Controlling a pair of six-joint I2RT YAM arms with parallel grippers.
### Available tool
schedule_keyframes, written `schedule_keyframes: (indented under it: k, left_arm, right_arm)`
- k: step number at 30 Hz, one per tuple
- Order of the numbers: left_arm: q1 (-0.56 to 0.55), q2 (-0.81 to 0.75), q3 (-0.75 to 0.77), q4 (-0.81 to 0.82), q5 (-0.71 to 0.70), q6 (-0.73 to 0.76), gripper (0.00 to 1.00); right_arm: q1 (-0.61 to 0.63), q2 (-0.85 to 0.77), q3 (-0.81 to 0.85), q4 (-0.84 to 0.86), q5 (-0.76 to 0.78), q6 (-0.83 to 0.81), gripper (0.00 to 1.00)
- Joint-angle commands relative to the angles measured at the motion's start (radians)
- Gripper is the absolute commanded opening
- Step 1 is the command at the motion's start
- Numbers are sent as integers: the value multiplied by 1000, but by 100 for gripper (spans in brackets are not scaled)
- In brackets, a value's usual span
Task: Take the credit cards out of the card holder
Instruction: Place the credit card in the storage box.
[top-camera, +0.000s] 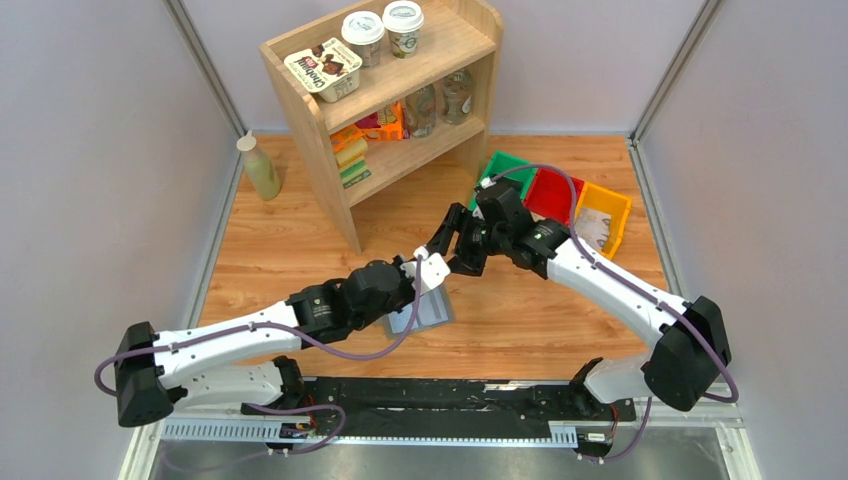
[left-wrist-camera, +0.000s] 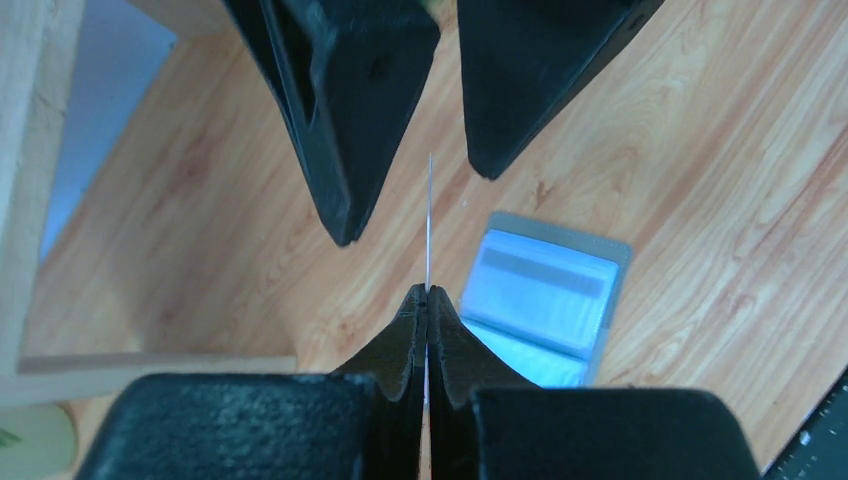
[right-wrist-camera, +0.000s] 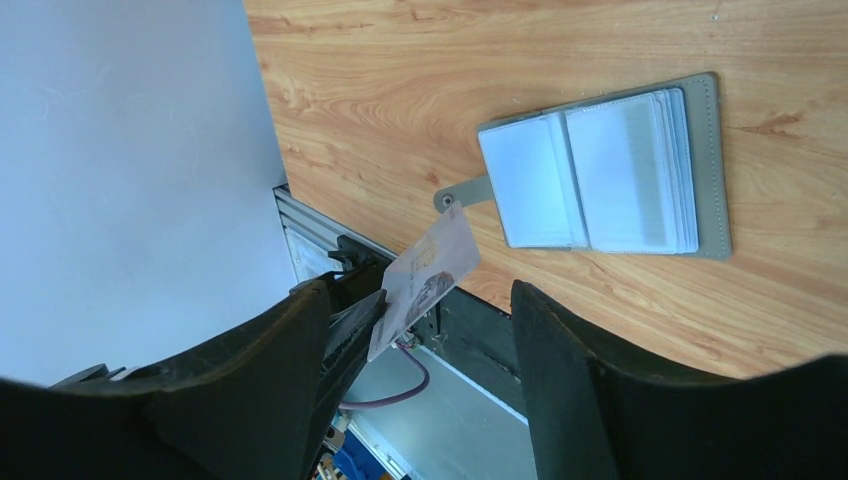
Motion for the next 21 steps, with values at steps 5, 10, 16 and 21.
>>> schedule_keyframes:
  k: [5,10,16,21]
  left_arm:
    - [-65,60,68,117,-119,196,0]
    - [-67,69,59,126,-107,194,0]
    - [-65,69,51,137,-184,112,33]
    - [-10,44,47,89,-159,-6,54]
  right_arm:
    - [0,-21,-38,33,-14,50,51]
    - [-23,-41,-52,55,-5,59,13]
    - [-80,-58,-56,72,-16,10,0]
    - [-201,-92,-72,55,-47,-88,0]
